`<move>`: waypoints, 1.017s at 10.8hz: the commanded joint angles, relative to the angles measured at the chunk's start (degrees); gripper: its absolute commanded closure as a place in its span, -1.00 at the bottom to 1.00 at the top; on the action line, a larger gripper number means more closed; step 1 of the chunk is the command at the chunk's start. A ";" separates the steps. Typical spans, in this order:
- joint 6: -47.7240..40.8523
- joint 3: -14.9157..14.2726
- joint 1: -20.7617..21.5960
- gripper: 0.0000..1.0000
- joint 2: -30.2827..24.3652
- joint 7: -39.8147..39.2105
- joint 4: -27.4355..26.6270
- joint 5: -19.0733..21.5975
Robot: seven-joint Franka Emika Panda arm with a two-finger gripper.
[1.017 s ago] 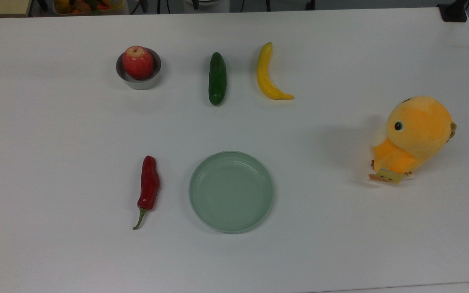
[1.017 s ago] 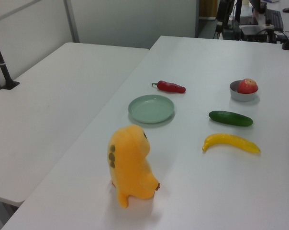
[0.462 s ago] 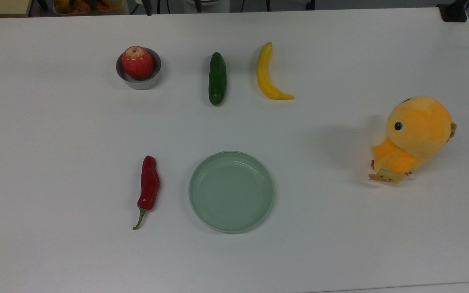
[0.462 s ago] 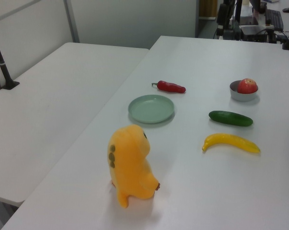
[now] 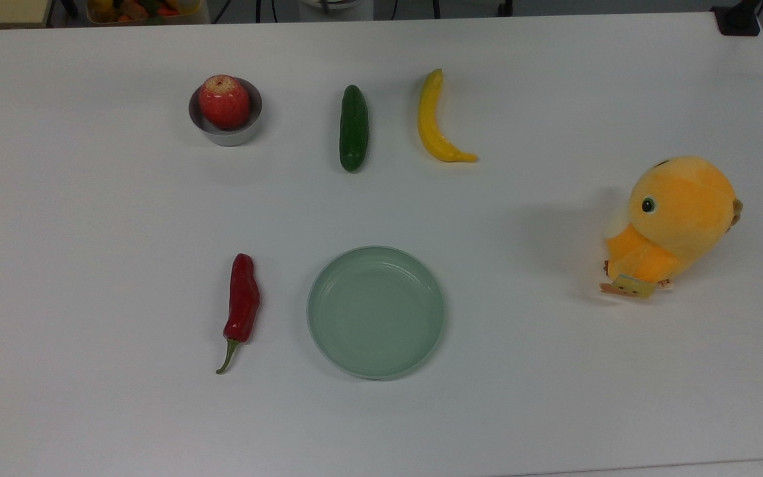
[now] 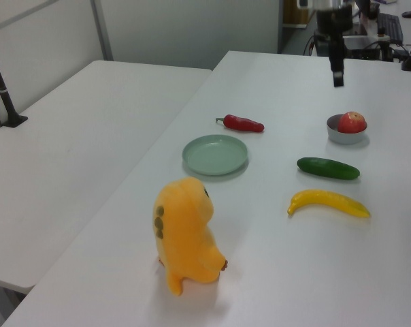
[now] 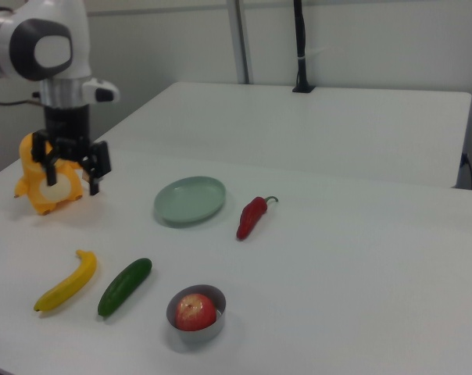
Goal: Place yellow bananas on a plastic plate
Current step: 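Move the gripper over the yellow banana and lower it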
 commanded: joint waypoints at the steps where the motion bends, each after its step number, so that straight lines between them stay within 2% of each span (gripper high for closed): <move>1: 0.83 5.67 0.64 -1.00 -1.09 -0.36 -8.34 -0.12; 3: 3.73 5.87 0.64 -1.00 -1.18 -0.36 -11.33 -0.12; 6: 15.92 6.22 0.99 -0.99 -0.91 0.34 -18.54 -1.52; 10: 28.59 6.22 0.73 -0.99 2.50 0.61 -20.58 -1.70; 11: 32.18 6.22 0.73 -1.00 4.17 2.87 -20.32 -1.70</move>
